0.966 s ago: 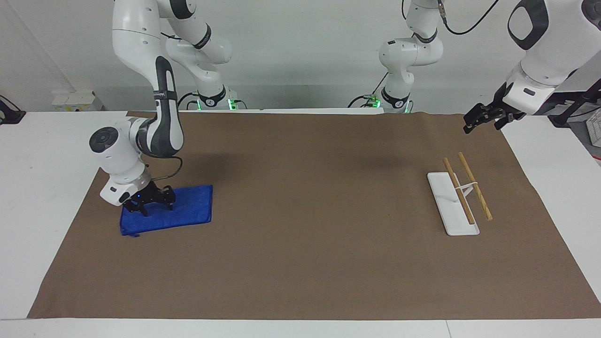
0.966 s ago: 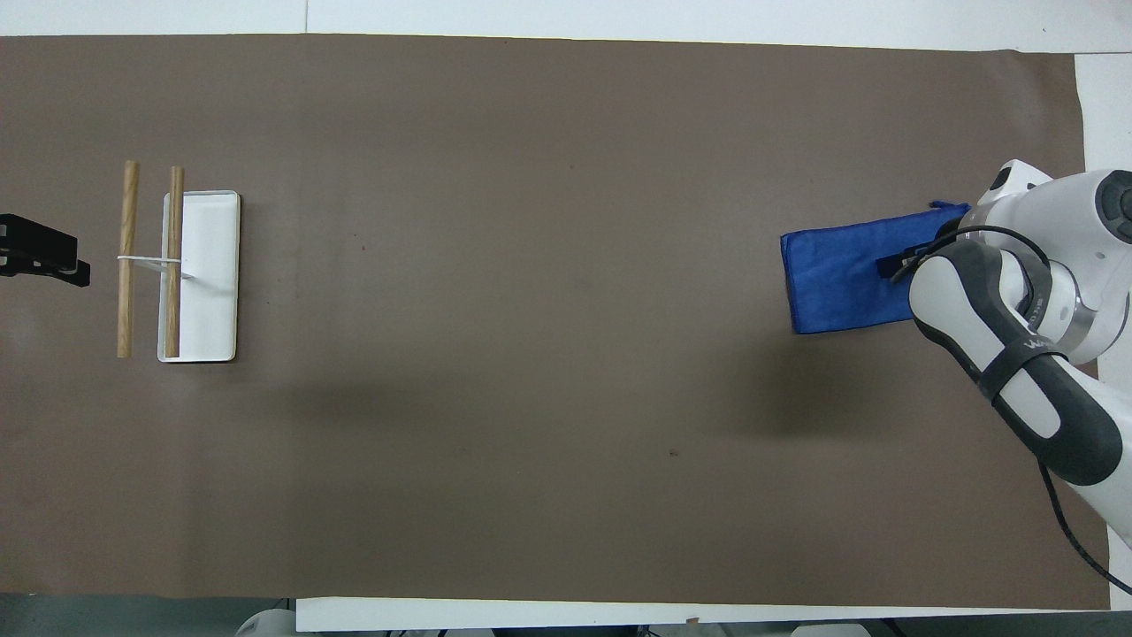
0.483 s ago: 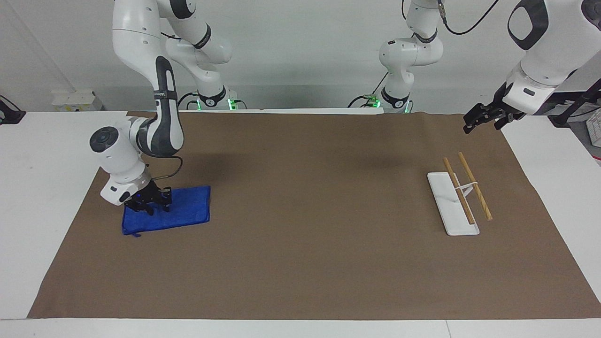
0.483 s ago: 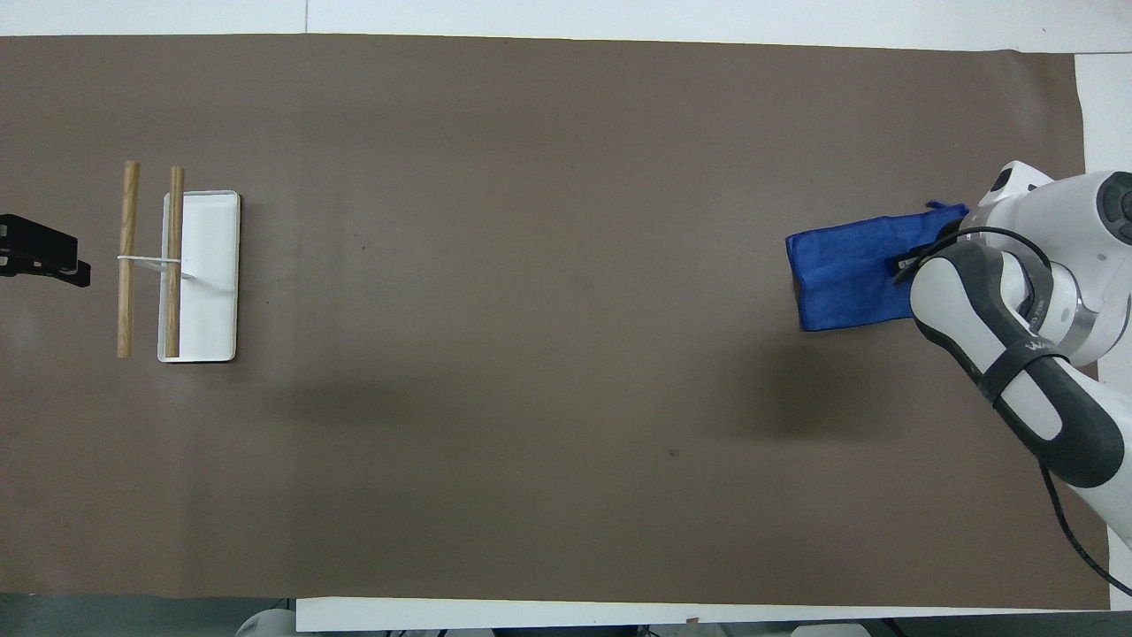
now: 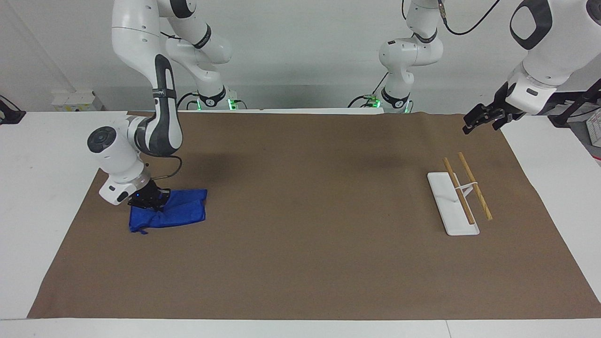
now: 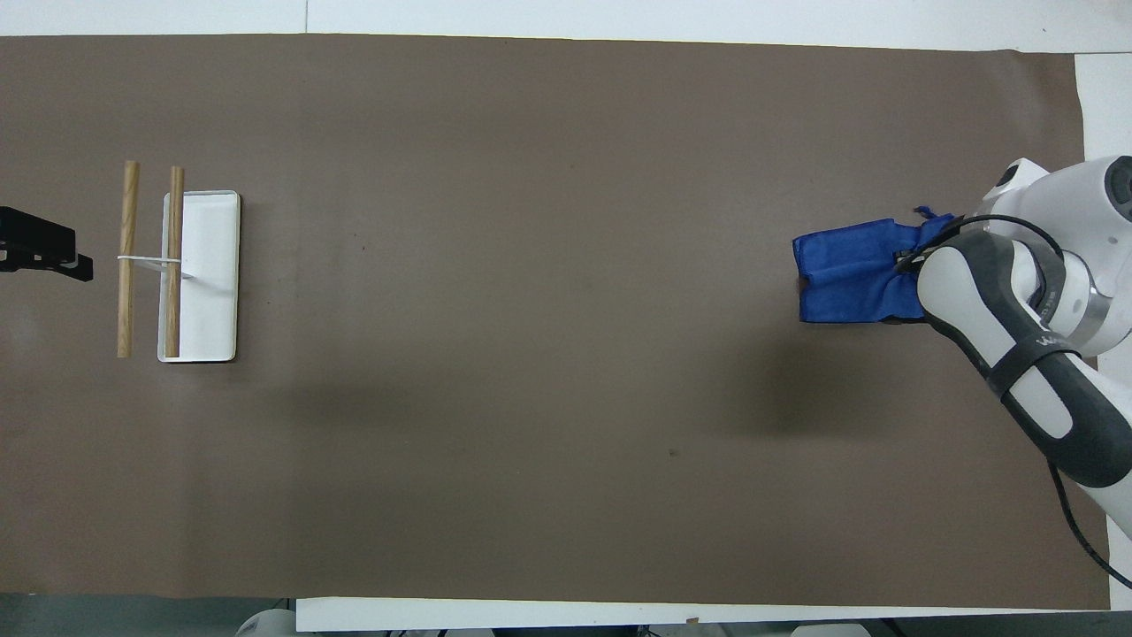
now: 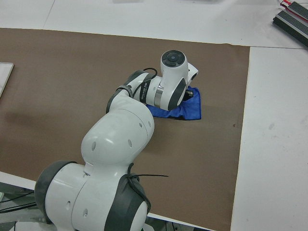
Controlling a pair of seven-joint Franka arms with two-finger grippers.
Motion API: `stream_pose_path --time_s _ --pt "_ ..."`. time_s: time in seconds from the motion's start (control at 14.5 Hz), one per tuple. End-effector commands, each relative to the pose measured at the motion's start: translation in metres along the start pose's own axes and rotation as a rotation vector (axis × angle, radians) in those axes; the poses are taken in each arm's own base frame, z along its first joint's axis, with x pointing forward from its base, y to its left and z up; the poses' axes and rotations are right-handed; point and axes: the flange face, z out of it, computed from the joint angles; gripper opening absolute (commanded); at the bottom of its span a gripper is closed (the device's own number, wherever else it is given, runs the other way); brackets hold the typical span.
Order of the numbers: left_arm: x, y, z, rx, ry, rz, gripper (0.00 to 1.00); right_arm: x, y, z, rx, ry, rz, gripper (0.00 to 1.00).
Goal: Right arm passes towel to left arm to hang
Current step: 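Lift the towel with the right gripper while the left gripper approaches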
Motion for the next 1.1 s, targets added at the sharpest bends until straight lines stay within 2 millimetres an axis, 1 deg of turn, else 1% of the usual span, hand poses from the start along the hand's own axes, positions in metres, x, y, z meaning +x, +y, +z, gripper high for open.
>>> stream_pose_path --time_s 0.0,0.07,0.21,0.28,0.34,0.41,0.48,0.55,0.62,0.69,0.76,0.83,0.9,0.97,1.03 --pt "0.001 -0.004 0.004 -0.041 0.02 -0.072 1.0 0.011 -0.041 -0.051 0.042 -0.066 0.124 0.0" --pt "0.001 -0.003 0.006 -0.051 0.022 -0.094 1.0 0.012 -0.063 -0.065 0.049 -0.098 0.185 0.0" --pt "-0.004 0.0 0.009 -0.052 0.015 -0.126 1.0 0.017 -0.115 -0.09 0.043 -0.145 0.335 0.0" --pt "-0.008 0.001 0.017 -0.048 0.003 -0.131 1.0 0.019 -0.141 -0.105 0.038 -0.17 0.415 0.0" --pt "-0.011 0.001 0.023 -0.048 0.007 -0.139 1.0 0.022 -0.173 -0.121 0.042 -0.185 0.478 0.0" --pt "-0.01 0.0 0.025 -0.054 0.02 -0.173 1.0 0.022 -0.199 -0.132 0.039 -0.198 0.525 0.0" --pt "-0.009 0.003 0.027 -0.075 0.033 -0.244 1.0 0.021 -0.231 -0.142 0.059 -0.213 0.57 0.0" --pt "-0.01 0.01 0.028 -0.149 0.024 -0.378 1.0 0.02 -0.262 -0.153 0.135 -0.242 0.684 0.0" --pt "-0.01 0.016 0.032 -0.207 -0.001 -0.529 1.0 0.021 -0.283 -0.162 0.206 -0.277 0.8 0.0" --pt "-0.012 0.023 0.034 -0.239 -0.009 -0.64 1.0 0.022 -0.315 -0.179 0.282 -0.316 0.898 0.0" --pt "-0.019 0.038 0.041 -0.276 -0.045 -0.709 1.0 0.025 -0.343 -0.185 0.331 -0.342 0.984 0.0" --pt "-0.026 0.048 0.045 -0.319 -0.079 -0.773 1.0 0.028 -0.369 -0.193 0.376 -0.337 1.081 0.0" --pt "-0.031 0.049 0.054 -0.374 -0.106 -0.901 1.0 0.029 -0.398 -0.2 0.432 -0.325 1.176 0.0" --pt "-0.035 0.05 0.06 -0.424 -0.128 -1.027 1.0 0.03 -0.422 -0.198 0.485 -0.341 1.244 0.0" --pt "-0.037 0.058 0.065 -0.467 -0.15 -1.11 1.0 0.03 -0.439 -0.204 0.561 -0.355 1.306 0.0"
